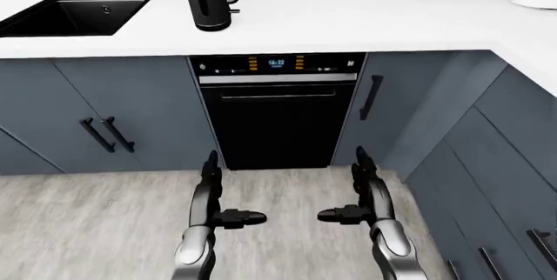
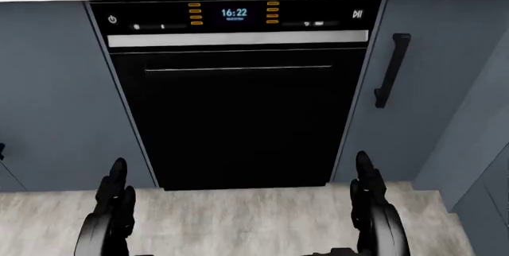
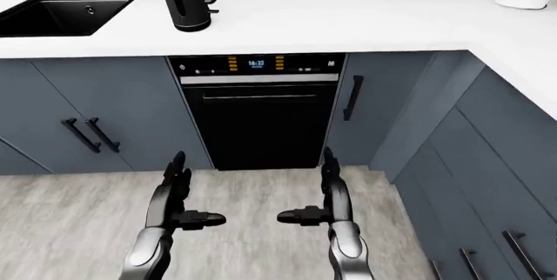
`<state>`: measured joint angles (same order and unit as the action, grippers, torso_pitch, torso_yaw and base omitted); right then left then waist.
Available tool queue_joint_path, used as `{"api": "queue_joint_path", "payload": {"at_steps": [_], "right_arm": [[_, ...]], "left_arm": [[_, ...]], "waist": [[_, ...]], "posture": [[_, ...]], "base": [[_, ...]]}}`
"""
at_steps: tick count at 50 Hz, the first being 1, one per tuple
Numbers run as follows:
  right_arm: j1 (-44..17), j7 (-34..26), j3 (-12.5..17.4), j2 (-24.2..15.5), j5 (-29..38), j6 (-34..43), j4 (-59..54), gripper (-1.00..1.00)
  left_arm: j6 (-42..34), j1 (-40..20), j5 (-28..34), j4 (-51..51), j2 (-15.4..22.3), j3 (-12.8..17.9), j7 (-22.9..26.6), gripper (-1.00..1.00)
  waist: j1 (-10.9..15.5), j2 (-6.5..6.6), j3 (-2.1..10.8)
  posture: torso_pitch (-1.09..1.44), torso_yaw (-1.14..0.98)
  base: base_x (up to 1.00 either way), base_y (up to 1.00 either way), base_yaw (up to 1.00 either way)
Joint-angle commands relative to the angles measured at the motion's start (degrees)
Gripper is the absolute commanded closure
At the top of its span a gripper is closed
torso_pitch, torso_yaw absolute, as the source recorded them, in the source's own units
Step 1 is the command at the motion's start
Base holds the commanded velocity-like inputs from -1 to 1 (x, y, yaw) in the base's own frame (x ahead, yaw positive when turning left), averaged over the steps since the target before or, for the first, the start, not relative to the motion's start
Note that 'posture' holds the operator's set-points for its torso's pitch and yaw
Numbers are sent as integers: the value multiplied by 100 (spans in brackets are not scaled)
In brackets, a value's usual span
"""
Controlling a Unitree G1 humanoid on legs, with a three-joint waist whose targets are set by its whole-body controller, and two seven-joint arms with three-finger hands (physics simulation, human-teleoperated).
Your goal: Press the button to open the lid of the electric kettle.
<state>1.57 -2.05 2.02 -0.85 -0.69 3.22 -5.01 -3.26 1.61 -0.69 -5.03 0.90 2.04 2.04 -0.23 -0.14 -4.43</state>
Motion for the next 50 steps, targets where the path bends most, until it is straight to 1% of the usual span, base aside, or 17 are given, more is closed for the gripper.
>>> {"api": "queue_joint_path", "payload": {"at_steps": [1,3,4,5,7,9,12,16,18,20,23,31,38,41,45,49,50], "right_arm": [[-467,245,120,-5,-58,16,667,-100],[-525,357,116,-69,33,263,1038,-100],[-543,350,148,-59,-60,451,1133,-100],[-618,386,200,-103,-49,539,1104,-100],[-639,254,194,-208,3,490,1055,-100],[-619,164,261,-152,-191,875,1302,-100],[-669,148,267,-202,-69,646,1305,-100],[-930,201,498,-287,-271,1184,1794,-100],[-1001,73,601,-364,-597,1788,2228,-100],[-1187,100,736,-475,-705,1961,2441,-100],[-1525,123,1015,-737,-952,2392,2757,-100],[-2003,186,1469,-1257,-1413,2768,2862,-100],[-2460,374,1904,-1813,-1896,2930,2688,-100],[-2623,510,2050,-2069,-2151,3103,2787,-100],[-2770,614,2199,-2382,-2415,3248,2884,-100],[-2783,639,2220,-2499,-2509,3212,2868,-100],[-2777,637,2211,-2510,-2509,3199,2859,-100]], "left_arm": [[333,-147,-44,728,40,-2,73,-100],[141,-192,-181,860,37,97,68,-100],[30,-206,-189,914,54,112,61,-100],[-148,-181,-395,1075,6,127,121,-100],[-262,-120,-226,1376,63,5,143,-100],[-139,-138,-2,1377,121,10,134,-100],[-375,-136,-162,1594,127,153,271,-100],[-1147,-269,-360,2558,213,467,209,-100],[-1493,-345,-330,2946,276,577,152,-100],[-1782,-444,-192,3198,401,622,248,-100],[-2360,-629,-269,3732,478,898,216,-100],[-3015,-950,-575,4442,803,1528,172,-100],[-3699,-1384,-1153,4777,1461,2522,133,-100],[-3832,-1470,-1441,4834,1679,2798,71,-100],[-3838,-1469,-1598,4873,1863,2961,-47,-100],[-3827,-1456,-1657,4895,1934,2982,-116,-100],[-3839,-1456,-1661,4914,1950,2973,-125,-100]], "waist": [[-12,-45,5],[73,-8,376],[71,-9,213],[68,-36,116],[70,-37,386],[66,-45,422],[76,-48,464],[52,-29,503],[52,-22,507],[57,-19,491],[58,-11,508],[51,-27,479],[41,-9,396],[47,2,359],[57,9,326],[54,5,307],[35,29,411]], "posture": [[0,0],[0,0],[0,0],[0,0],[0,0],[0,0],[0,0],[0,0],[0,0],[0,0],[0,0],[0,0],[0,0],[0,0],[0,0],[0,0],[0,0]], "base": [[0,0,0],[0,0,0],[0,0,0],[0,0,0],[0,0,0],[0,0,0],[0,0,0],[0,0,0],[0,0,0],[0,0,0],[0,0,0],[0,0,0],[0,0,0],[0,0,0],[0,0,0],[0,1,0],[3,18,0]]}}
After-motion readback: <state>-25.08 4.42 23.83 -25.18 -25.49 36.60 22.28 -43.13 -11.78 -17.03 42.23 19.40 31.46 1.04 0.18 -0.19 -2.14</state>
